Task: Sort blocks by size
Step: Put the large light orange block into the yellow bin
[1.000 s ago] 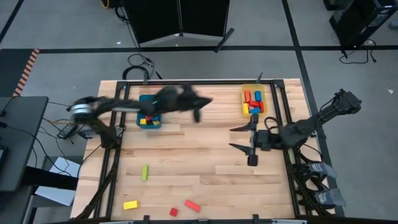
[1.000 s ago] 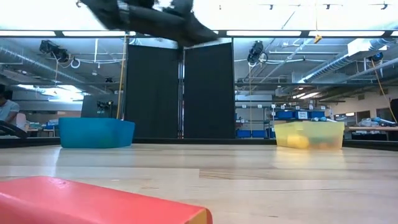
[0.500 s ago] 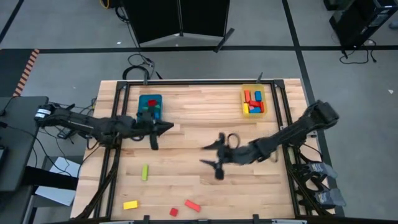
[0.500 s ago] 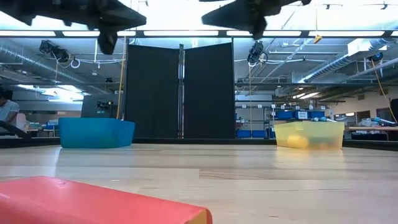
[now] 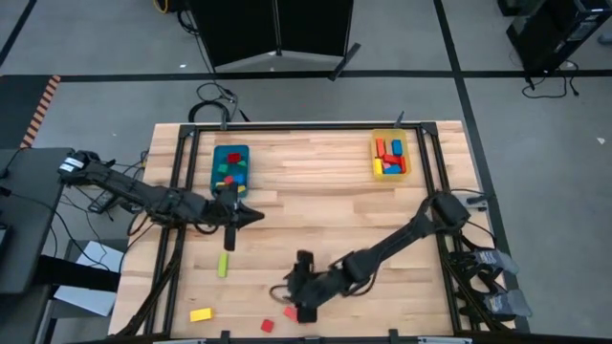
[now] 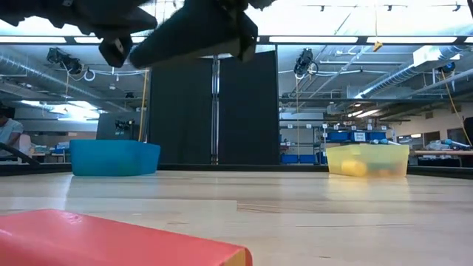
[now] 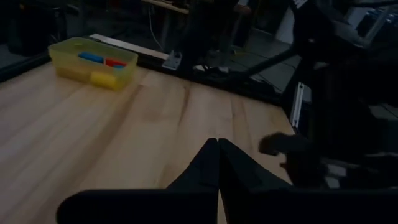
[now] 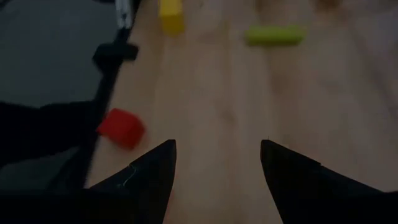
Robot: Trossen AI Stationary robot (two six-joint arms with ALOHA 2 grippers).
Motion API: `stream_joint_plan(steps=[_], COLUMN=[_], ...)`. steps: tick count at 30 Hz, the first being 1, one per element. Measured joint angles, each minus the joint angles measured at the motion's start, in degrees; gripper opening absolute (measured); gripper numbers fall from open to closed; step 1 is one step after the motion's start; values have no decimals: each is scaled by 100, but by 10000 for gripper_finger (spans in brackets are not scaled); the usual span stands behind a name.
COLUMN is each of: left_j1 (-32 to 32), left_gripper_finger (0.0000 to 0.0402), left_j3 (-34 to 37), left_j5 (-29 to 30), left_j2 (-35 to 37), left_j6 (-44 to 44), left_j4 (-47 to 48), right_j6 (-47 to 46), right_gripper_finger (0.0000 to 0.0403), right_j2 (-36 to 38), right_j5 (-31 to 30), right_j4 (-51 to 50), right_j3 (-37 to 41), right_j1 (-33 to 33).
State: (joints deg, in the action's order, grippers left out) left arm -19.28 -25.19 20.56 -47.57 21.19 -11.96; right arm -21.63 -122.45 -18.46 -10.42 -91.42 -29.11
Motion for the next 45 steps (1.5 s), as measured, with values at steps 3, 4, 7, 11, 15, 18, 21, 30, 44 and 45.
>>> stream_joint_plan(steps=[3, 4, 7, 11, 15, 18, 21, 30, 44, 45], left_j1=[-59, -71, -76, -76, -76, -73, -73, -73, -73, -73], left_gripper_finger=[6, 6, 6, 6, 6, 6, 6, 6, 6, 6], left_j3=[-2, -2, -2, -2, -2, -2, -2, -2, -2, -2], left_j5=[0, 0, 0, -4, -7, -12, -21, -22, -22, -22], left_j2=[0, 0, 0, -2, -2, -2, -2, -2, -4, -4], left_j6=[-18, -19, -20, -18, -16, -16, -16, -16, -103, -103], left_j4=[20, 28, 24, 43, 35, 45, 67, 89, 78, 77], right_j6=[-250, -317, -561, -829, -1017, -1114, -1141, -1296, -1249, -1265], right_gripper_finger=[245, 245, 245, 245, 245, 245, 245, 245, 245, 245], right_j2=[-452, -589, -1008, -1493, -1855, -2054, -2196, -2193, -2193, -2228], right_j5=[79, 110, 203, 270, 542, 838, 1042, 1215, 1388, 1388], right_j4=[-672, -882, -1480, -2284, -2884, -3071, -3178, -3507, -3539, -3506], right_j3=[-779, -1021, -1715, -2514, -3102, -3377, -3494, -3483, -3362, -3372], right_j1=[-137, -177, -263, -299, -257, -223, -190, -172, -196, -200])
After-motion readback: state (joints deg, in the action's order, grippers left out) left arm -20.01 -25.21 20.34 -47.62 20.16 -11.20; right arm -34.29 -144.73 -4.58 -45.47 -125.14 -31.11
